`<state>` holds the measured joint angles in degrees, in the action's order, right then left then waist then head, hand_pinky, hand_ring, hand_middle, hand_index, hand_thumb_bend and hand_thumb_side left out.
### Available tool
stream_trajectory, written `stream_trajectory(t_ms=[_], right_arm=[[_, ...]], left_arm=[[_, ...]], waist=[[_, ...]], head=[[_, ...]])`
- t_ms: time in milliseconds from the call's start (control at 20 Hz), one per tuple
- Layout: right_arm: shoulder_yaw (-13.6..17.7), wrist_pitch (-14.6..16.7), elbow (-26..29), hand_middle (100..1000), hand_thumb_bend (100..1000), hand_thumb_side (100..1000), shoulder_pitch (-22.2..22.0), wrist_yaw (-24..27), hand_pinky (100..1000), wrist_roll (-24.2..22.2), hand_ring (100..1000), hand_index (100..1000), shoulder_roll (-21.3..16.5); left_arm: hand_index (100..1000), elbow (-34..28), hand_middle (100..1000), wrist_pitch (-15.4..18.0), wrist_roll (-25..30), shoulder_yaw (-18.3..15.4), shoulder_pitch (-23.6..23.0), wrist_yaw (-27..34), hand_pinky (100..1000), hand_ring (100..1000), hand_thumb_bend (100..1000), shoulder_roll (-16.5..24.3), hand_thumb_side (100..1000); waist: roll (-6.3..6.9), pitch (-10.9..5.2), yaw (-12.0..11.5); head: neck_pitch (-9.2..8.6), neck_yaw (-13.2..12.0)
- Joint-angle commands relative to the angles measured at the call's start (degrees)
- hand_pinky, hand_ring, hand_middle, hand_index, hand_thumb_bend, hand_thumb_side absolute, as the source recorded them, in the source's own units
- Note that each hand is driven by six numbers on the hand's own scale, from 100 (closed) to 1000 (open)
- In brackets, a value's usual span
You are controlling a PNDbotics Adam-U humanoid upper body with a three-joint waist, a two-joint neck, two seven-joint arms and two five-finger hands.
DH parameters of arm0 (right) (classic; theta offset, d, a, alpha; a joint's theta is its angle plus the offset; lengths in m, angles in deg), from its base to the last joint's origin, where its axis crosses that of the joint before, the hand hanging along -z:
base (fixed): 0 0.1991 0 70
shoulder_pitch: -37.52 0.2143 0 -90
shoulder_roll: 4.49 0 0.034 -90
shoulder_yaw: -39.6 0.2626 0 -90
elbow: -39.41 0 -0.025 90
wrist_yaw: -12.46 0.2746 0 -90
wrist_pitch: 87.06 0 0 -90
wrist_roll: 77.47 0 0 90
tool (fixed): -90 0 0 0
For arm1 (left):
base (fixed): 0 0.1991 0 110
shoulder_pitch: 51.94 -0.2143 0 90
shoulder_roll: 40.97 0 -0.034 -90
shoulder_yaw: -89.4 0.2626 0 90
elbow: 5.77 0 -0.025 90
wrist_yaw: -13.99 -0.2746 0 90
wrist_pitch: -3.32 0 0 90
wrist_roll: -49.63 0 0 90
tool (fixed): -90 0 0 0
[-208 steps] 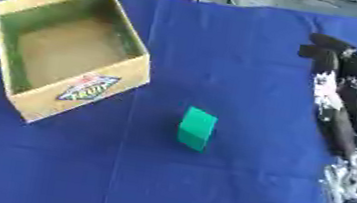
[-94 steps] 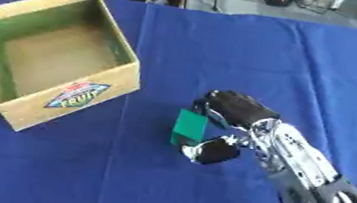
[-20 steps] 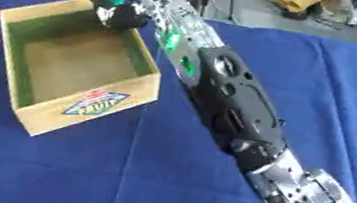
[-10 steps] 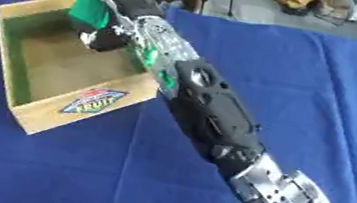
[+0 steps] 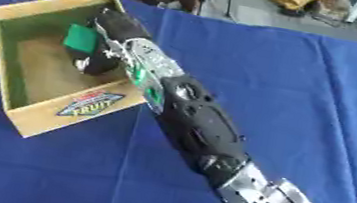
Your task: Pick up objects on the table and place them in the box.
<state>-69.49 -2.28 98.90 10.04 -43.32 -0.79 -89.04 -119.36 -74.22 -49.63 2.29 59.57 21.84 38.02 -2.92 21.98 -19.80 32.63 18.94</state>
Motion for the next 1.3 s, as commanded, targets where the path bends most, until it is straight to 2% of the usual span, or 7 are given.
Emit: stream_trajectory(t_ms=[50, 150, 200, 300, 400, 800, 1300], right_arm=[[0.04, 1.43, 0.94, 361, 123, 498, 1.06, 0.56, 578, -1.18, 571, 498, -0.26], [-0.12, 2.33, 2.25, 501, 420, 687, 1.23, 1.65, 669, -2.89, 688, 720, -0.56], [-0.19, 2.83, 2.97, 513, 432, 697, 1.34, 2.13, 677, -3.97, 697, 736, -0.76], [-0.15, 3.43, 4.24, 650, 600, 838, 1.53, 2.65, 743, -5.56, 783, 852, -1.1], [0.16, 3.45, 5.53, 701, 636, 928, 1.68, 2.78, 761, -6.08, 813, 873, -1.54], [1.38, 1.92, 13.02, 679, 616, 1000, 2.18, 4.88, 748, -2.27, 797, 851, -4.02], [4.56, -4.22, 31.14, 671, 478, 1000, -0.24, 15.83, 745, 3.4, 782, 819, -11.08]], left_arm=[[808, -1.0, 729, 0.36, 0.08, -0.07, 0.53, 0.43, 659, 675, 100, 0.72, 1000], [808, -1.0, 729, 0.34, 0.13, -0.02, 0.5, 0.51, 658, 675, 100, 0.71, 1000], [808, -1.0, 729, 0.33, 0.17, 0.0, 0.48, 0.55, 658, 675, 100, 0.69, 1000], [809, -1.0, 730, 0.34, 0.22, 0.02, 0.44, 0.62, 658, 675, 100, 0.68, 1000], [810, -1.0, 730, 0.48, 0.18, 0.0, 0.42, 0.73, 657, 674, 100, 0.69, 1000], [810, -1.0, 730, 0.78, -0.34, -0.07, -0.07, 0.93, 656, 674, 100, 0.88, 1000], [810, -1.0, 730, 0.42, -0.6, -0.44, -1.04, 0.48, 656, 675, 100, 1.37, 1000]], waist=[[0.33, -1.15, 0.06], [0.34, -1.26, 0.13], [0.36, -1.31, 0.16], [0.41, -1.4, 0.21], [0.46, -1.49, 0.33], [0.57, -1.99, 1.33], [0.85, -3.02, 3.44]], head=[[-0.69, 0.0], [-0.79, -0.09], [-0.78, -0.09], [-0.73, -0.03], [-0.69, -0.06], [-0.24, -0.87], [0.81, -3.14]])
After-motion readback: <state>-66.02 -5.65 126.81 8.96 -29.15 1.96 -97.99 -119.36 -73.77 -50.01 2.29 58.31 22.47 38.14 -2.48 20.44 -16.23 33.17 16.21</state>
